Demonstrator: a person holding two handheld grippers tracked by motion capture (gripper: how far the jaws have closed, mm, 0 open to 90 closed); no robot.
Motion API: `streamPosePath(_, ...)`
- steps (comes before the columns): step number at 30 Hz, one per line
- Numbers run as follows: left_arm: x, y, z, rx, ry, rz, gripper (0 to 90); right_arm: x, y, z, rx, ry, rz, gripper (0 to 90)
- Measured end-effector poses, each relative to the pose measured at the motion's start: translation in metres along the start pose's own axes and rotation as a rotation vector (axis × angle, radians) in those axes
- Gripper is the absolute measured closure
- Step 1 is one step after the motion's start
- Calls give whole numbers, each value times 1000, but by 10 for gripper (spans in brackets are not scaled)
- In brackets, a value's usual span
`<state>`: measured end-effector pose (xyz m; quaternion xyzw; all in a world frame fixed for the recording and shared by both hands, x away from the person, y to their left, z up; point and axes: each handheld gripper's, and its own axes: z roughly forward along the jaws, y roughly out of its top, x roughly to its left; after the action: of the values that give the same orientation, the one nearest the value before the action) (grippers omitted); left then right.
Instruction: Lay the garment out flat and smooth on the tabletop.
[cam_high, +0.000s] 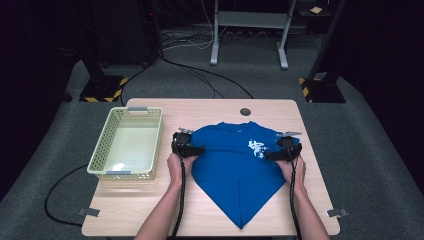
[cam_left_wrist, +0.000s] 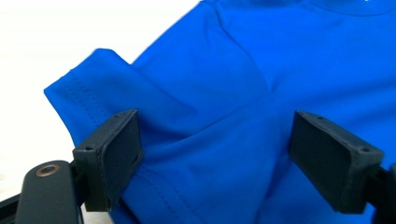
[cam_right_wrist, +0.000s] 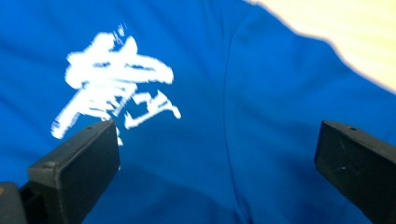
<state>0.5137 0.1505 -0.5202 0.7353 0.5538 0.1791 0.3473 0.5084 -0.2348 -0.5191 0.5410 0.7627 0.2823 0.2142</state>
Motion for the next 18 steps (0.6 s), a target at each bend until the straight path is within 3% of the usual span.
streamPosePath(4, 10, 1, 0, -14, 7, -24, 163, -2, -1, 4, -3, 14, 18, 0)
streamPosePath(7, 12, 4, 2, 1, 27, -6, 163, -1, 1, 5, 8, 17, 21, 0)
streamPosePath(11, 18, 9, 6, 3, 36, -16, 163, -2, 6, 8, 15, 13, 25, 0)
streamPosePath(15, 21, 13, 8, 24, 66, 15, 163, -1, 9, 12, 8, 7, 29, 0)
streamPosePath(18, 19, 14, 2, 20, 65, -6, 142, -3, 10, 10, 6, 21, 49, 0)
